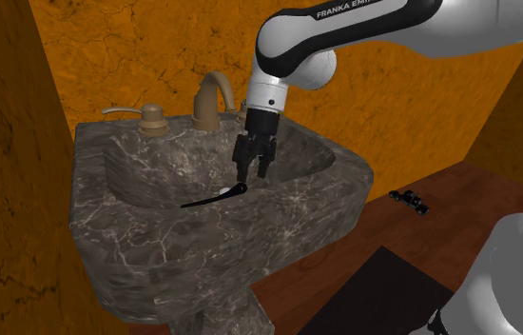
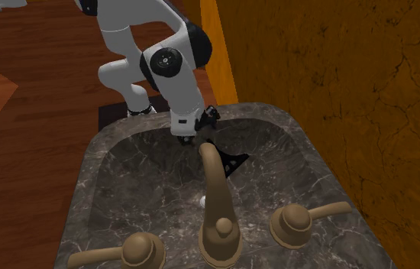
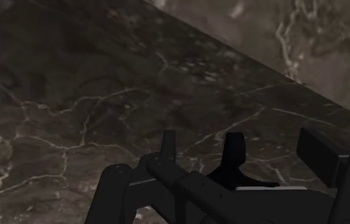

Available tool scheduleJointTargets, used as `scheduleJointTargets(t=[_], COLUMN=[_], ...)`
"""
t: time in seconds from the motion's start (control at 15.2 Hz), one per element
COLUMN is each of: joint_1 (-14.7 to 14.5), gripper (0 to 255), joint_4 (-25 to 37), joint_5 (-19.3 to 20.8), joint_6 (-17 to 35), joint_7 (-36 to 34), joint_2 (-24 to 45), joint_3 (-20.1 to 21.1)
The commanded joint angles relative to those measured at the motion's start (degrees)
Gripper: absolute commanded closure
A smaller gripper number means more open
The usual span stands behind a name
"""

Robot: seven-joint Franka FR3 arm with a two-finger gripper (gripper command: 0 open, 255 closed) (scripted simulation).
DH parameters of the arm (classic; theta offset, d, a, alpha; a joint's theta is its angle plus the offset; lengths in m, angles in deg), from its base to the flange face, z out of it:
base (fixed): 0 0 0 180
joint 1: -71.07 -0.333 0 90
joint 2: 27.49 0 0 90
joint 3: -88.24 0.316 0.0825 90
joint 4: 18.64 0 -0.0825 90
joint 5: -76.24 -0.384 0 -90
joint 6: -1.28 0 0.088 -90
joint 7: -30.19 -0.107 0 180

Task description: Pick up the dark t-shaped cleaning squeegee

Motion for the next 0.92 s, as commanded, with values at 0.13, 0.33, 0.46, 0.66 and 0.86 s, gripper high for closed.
scheduleJointTargets(t=[0.13,0.33,0.46,0.66,0.86], joint_1=[-0.7,-0.78,-0.84,-0.92,-0.48], gripper=[0,0,0,0,255], joint_4=[6.13,4.59,3.63,2.46,2.77], joint_5=[-2.81,-2.99,-3.12,-3.31,-3.17], joint_6=[0.2,2.24,3.6,5.33,4.45], joint_7=[0.85,1.54,2.0,2.6,3.1], joint_2=[6.08,6.68,7.14,7.8,7.51], joint_3=[0.7,0.76,0.79,0.83,0.42])
